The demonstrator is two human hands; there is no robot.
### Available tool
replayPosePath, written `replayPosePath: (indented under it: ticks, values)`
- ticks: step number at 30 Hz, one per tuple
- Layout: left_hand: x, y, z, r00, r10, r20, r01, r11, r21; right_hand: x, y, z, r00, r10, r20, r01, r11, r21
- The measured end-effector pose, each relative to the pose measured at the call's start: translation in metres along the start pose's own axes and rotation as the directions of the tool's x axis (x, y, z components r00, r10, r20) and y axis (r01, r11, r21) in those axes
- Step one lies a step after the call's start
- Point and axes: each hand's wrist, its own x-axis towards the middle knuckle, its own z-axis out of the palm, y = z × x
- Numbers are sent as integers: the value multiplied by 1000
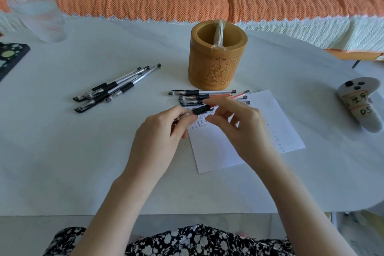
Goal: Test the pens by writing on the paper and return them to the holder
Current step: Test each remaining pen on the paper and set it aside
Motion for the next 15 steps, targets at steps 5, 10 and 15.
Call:
replayPosePath:
  ticks: [5, 10, 15]
  values:
    - [1, -4, -1, 998, -49, -25, 47, 996, -71, 14, 13, 13, 995, 8, -101, -13, 999, -45]
    - [3, -14, -12, 981, -134, -143, 130, 991, -32, 28, 21, 19, 992, 119, -47, -124, 986, -109]
    - [9, -37, -21, 961, -136, -243, 152, 987, 52, 27, 22, 19, 988, 142, -61, -147, 986, -77]
